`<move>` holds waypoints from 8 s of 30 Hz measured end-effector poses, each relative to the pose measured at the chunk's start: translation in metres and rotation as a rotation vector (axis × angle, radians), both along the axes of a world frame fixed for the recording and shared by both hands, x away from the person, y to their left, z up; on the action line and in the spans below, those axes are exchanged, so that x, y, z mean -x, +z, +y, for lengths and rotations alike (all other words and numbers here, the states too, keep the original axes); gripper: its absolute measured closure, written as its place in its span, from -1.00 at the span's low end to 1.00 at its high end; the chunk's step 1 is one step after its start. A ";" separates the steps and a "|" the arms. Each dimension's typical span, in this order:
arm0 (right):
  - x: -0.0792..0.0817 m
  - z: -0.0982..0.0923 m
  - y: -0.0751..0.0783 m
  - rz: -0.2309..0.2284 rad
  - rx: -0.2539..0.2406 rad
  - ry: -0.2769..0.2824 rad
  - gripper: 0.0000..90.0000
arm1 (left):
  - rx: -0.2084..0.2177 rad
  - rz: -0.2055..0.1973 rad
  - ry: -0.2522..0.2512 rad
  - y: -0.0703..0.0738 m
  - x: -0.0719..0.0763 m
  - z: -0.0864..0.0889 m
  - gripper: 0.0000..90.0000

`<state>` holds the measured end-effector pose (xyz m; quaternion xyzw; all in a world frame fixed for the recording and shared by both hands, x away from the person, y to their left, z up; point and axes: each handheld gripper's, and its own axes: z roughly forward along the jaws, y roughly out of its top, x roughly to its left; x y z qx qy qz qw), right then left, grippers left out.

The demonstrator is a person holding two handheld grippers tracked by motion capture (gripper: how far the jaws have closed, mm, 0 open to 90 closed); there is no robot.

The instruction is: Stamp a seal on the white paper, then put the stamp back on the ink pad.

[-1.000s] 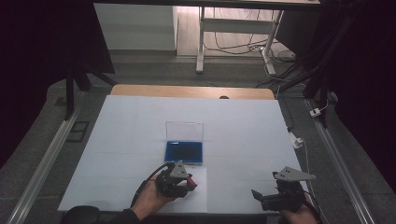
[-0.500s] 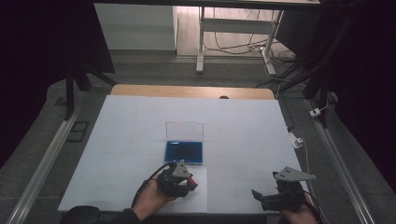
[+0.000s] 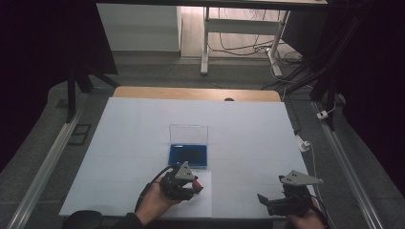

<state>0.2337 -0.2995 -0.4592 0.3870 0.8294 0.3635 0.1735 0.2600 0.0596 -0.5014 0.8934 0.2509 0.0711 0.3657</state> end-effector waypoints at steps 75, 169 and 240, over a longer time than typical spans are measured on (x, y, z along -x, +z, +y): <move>0.000 0.001 0.000 0.000 0.014 0.003 -1.00 | 0.085 0.001 0.161 0.025 -0.077 0.048 0.28; 0.000 0.002 0.000 0.003 0.012 0.008 -1.00 | 0.196 0.073 0.180 0.040 -0.069 0.071 -1.00; 0.000 0.000 0.001 0.005 -0.002 -0.014 -1.00 | 0.110 0.054 0.457 0.023 0.074 0.205 -0.98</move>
